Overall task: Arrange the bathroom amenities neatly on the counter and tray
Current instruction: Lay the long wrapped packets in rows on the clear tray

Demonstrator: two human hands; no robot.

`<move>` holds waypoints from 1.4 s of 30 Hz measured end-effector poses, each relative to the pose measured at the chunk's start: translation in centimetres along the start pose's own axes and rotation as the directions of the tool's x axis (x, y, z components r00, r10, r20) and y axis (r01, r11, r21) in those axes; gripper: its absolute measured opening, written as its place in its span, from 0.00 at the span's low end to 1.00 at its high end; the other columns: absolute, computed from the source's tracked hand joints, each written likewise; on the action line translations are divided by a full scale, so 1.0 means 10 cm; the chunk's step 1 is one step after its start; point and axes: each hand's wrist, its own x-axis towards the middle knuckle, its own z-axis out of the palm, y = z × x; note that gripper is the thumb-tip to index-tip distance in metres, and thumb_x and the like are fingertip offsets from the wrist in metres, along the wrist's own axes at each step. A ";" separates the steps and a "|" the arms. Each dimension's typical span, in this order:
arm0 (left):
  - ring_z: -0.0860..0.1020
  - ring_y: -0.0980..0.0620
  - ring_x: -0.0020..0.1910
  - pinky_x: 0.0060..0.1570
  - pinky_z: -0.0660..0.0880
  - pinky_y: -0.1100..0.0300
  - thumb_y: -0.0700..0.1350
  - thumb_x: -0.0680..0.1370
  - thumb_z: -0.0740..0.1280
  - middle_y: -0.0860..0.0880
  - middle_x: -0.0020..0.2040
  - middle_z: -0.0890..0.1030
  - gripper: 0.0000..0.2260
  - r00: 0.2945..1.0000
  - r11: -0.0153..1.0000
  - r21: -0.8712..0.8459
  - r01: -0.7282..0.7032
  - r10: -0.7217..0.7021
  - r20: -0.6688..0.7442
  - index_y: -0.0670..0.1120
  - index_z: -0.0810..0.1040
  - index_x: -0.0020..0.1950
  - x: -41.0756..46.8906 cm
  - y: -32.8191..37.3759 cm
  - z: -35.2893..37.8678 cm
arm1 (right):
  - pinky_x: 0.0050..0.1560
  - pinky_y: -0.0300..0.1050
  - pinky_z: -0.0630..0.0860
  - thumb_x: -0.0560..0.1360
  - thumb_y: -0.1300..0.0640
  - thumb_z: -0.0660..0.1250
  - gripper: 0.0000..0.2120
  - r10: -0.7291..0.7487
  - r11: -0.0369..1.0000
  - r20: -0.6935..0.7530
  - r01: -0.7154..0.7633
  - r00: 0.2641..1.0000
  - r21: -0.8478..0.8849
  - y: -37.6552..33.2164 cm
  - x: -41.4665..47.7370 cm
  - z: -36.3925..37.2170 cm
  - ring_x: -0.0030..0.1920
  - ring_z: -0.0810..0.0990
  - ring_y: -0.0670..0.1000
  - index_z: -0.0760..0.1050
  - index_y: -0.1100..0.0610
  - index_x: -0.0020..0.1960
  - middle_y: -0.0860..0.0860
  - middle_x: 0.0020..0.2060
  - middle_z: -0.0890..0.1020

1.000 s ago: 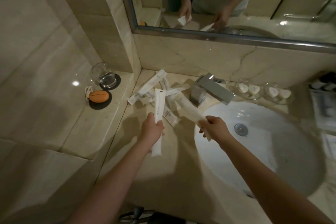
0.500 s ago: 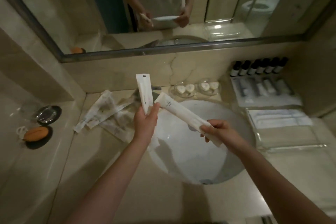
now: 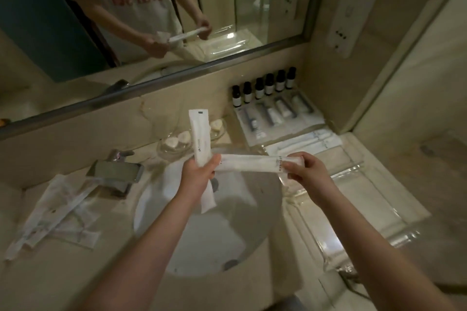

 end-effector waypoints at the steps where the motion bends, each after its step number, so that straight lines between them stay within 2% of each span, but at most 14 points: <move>1: 0.71 0.54 0.26 0.31 0.70 0.61 0.44 0.74 0.70 0.49 0.29 0.73 0.06 1.000 1.000 0.018 0.008 -0.008 0.019 0.47 0.76 0.37 0.00 -0.01 0.11 | 0.34 0.36 0.76 0.71 0.65 0.69 0.05 0.014 0.999 -0.046 -0.013 0.999 0.033 0.00 0.04 -0.07 0.34 0.76 0.50 0.76 0.58 0.43 0.53 0.36 0.78; 5: 0.70 0.50 0.28 0.34 0.68 0.58 0.47 0.72 0.72 0.48 0.28 0.72 0.07 0.995 0.994 0.106 0.030 -0.039 0.090 0.47 0.77 0.38 0.02 -0.08 0.59 | 0.43 0.42 0.75 0.74 0.56 0.68 0.03 0.142 0.973 -0.191 -0.102 0.971 0.205 0.03 0.23 -0.33 0.41 0.78 0.50 0.76 0.54 0.46 0.51 0.40 0.79; 10: 0.72 0.56 0.27 0.22 0.66 0.74 0.45 0.75 0.68 0.49 0.32 0.74 0.09 0.981 0.963 0.266 0.050 -0.097 0.167 0.41 0.78 0.50 0.10 -0.18 1.04 | 0.36 0.42 0.74 0.73 0.62 0.67 0.06 0.122 0.967 -0.353 -0.030 0.928 0.253 -0.04 0.53 -0.70 0.37 0.76 0.49 0.73 0.54 0.39 0.52 0.36 0.77; 15: 0.72 0.54 0.28 0.22 0.66 0.74 0.44 0.77 0.65 0.49 0.30 0.73 0.06 0.984 0.943 0.331 0.025 -0.082 0.160 0.42 0.75 0.46 0.25 -0.19 1.23 | 0.34 0.43 0.72 0.71 0.64 0.68 0.09 0.036 0.986 -0.511 0.054 0.859 0.160 -0.24 0.85 -1.20 0.35 0.74 0.49 0.73 0.52 0.37 0.51 0.34 0.75; 19: 0.73 0.53 0.28 0.24 0.69 0.71 0.44 0.77 0.65 0.46 0.35 0.76 0.06 0.976 0.941 0.338 0.020 -0.092 0.198 0.41 0.76 0.47 0.36 -0.18 1.39 | 0.36 0.45 0.73 0.72 0.64 0.67 0.09 0.011 0.994 -0.502 0.046 0.865 0.101 -0.24 1.07 -1.42 0.36 0.74 0.49 0.71 0.52 0.38 0.51 0.35 0.75; 24: 0.73 0.52 0.28 0.28 0.70 0.68 0.44 0.76 0.65 0.48 0.29 0.74 0.07 0.968 0.930 0.368 0.006 -0.097 0.231 0.43 0.77 0.41 0.41 -0.21 1.48 | 0.38 0.47 0.74 0.72 0.62 0.69 0.08 0.111 0.994 -0.379 -0.106 0.919 0.035 0.07 1.26 -1.34 0.38 0.76 0.53 0.72 0.53 0.38 0.54 0.37 0.77; 26: 0.74 0.52 0.29 0.35 0.73 0.60 0.45 0.76 0.65 0.48 0.31 0.76 0.08 0.963 0.933 0.359 0.016 -0.110 0.244 0.45 0.77 0.39 0.42 -0.22 1.48 | 0.44 0.52 0.77 0.72 0.58 0.70 0.05 0.130 0.988 -0.385 -0.154 0.914 -0.032 0.21 1.30 -1.28 0.43 0.78 0.56 0.74 0.55 0.44 0.56 0.42 0.78; 27: 0.74 0.52 0.29 0.37 0.74 0.58 0.45 0.76 0.65 0.48 0.33 0.77 0.08 0.961 0.939 0.343 0.022 -0.114 0.251 0.46 0.77 0.38 0.42 -0.23 1.48 | 0.47 0.53 0.78 0.71 0.54 0.70 0.10 0.103 0.976 -0.388 -0.168 0.916 -0.138 0.26 1.31 -1.27 0.47 0.78 0.58 0.73 0.56 0.50 0.56 0.46 0.79; 30: 0.74 0.59 0.24 0.31 0.73 0.66 0.43 0.76 0.65 0.50 0.33 0.77 0.08 0.958 0.945 0.328 0.005 -0.099 0.271 0.46 0.76 0.37 0.41 -0.22 1.48 | 0.57 0.55 0.74 0.71 0.52 0.70 0.25 -0.069 0.848 -0.334 -0.121 0.940 -0.516 0.30 1.31 -1.22 0.57 0.76 0.60 0.67 0.59 0.64 0.59 0.58 0.77; 33: 0.72 0.62 0.21 0.27 0.73 0.69 0.43 0.76 0.65 0.52 0.33 0.77 0.08 0.955 0.945 0.327 -0.004 -0.093 0.281 0.47 0.76 0.37 0.41 -0.21 1.50 | 0.56 0.53 0.71 0.70 0.56 0.68 0.26 -0.194 0.585 -0.275 -0.113 0.942 -0.803 0.34 1.30 -1.22 0.59 0.72 0.62 0.66 0.62 0.64 0.61 0.59 0.74; 36: 0.73 0.61 0.22 0.29 0.72 0.66 0.45 0.77 0.65 0.51 0.34 0.78 0.08 0.953 0.940 0.342 -0.015 -0.090 0.289 0.47 0.75 0.37 0.41 -0.18 1.51 | 0.56 0.55 0.70 0.71 0.54 0.66 0.24 -0.213 0.387 -0.295 -0.197 0.932 -0.901 0.38 1.28 -1.23 0.59 0.70 0.63 0.66 0.63 0.63 0.62 0.59 0.73; 38: 0.73 0.59 0.23 0.31 0.72 0.63 0.45 0.77 0.65 0.50 0.35 0.78 0.09 0.953 0.937 0.350 -0.018 -0.090 0.290 0.48 0.75 0.37 0.41 -0.16 1.52 | 0.59 0.56 0.69 0.72 0.50 0.66 0.28 -0.213 0.419 -0.308 -0.198 0.927 -0.886 0.41 1.29 -1.25 0.60 0.70 0.64 0.64 0.61 0.67 0.62 0.61 0.72; 40: 0.73 0.60 0.22 0.32 0.72 0.63 0.45 0.77 0.65 0.50 0.35 0.78 0.08 0.952 0.937 0.348 -0.021 -0.087 0.293 0.48 0.75 0.37 0.41 -0.16 1.52 | 0.60 0.56 0.70 0.73 0.47 0.66 0.30 -0.177 0.552 -0.321 -0.176 0.930 -0.815 0.40 1.32 -1.28 0.62 0.71 0.63 0.62 0.57 0.70 0.61 0.63 0.72; 42: 0.72 0.62 0.21 0.31 0.72 0.64 0.45 0.77 0.65 0.52 0.34 0.77 0.08 0.950 0.935 0.353 -0.026 -0.087 0.299 0.47 0.75 0.38 0.40 -0.16 1.52 | 0.57 0.52 0.71 0.73 0.48 0.66 0.25 -0.146 0.678 -0.353 -0.166 0.924 -0.716 0.36 1.36 -1.28 0.59 0.74 0.61 0.67 0.56 0.67 0.60 0.62 0.75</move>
